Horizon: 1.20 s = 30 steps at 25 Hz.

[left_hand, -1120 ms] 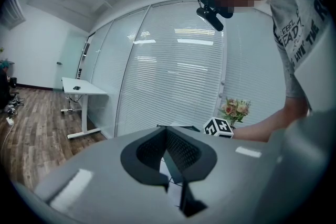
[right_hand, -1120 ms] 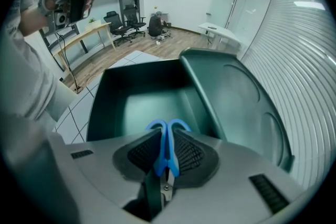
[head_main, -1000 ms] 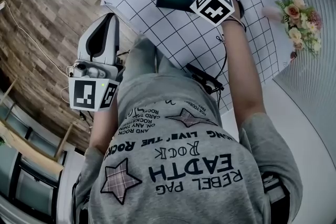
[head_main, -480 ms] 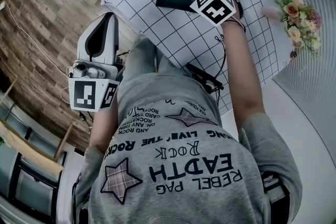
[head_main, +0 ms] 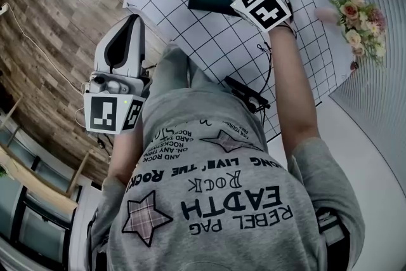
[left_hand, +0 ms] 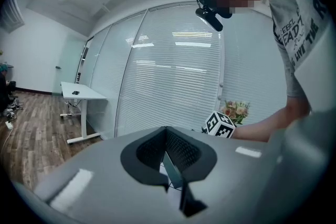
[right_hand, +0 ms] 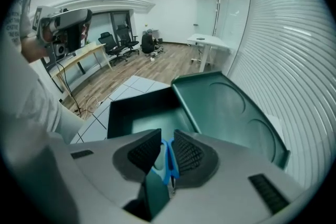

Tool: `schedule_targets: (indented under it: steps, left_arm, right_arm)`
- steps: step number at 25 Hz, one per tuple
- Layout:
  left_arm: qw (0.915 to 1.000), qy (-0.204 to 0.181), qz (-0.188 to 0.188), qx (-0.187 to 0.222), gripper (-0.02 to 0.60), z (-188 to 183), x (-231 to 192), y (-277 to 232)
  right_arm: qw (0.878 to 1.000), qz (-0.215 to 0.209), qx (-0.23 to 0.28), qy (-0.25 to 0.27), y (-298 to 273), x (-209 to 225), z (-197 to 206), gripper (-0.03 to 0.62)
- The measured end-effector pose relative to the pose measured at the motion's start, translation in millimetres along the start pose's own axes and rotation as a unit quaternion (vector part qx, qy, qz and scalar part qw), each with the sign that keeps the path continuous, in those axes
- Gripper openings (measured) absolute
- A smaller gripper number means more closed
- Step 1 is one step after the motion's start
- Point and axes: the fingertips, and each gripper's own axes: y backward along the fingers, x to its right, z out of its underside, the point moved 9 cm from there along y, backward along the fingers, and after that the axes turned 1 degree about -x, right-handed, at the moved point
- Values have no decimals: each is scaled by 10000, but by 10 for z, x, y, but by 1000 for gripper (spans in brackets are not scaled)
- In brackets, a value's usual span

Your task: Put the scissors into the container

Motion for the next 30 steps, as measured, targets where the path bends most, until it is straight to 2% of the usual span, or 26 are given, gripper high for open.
schedule_targets:
  steps: [18, 22, 30]
  left_arm:
    - [9995, -213, 184, 134, 9, -173, 102, -44]
    - [9992, -272, 274, 133, 11, -195, 133, -86]
    - [9977, -420, 476, 222, 9, -278, 239, -189]
  right_arm:
    - [9930, 238, 1013, -564, 499, 19, -124, 21]
    - [9874, 217, 1363, -779, 647, 5, -136, 17]
    - [9719, 562, 2054, -1000, 1044, -63, -138, 15]
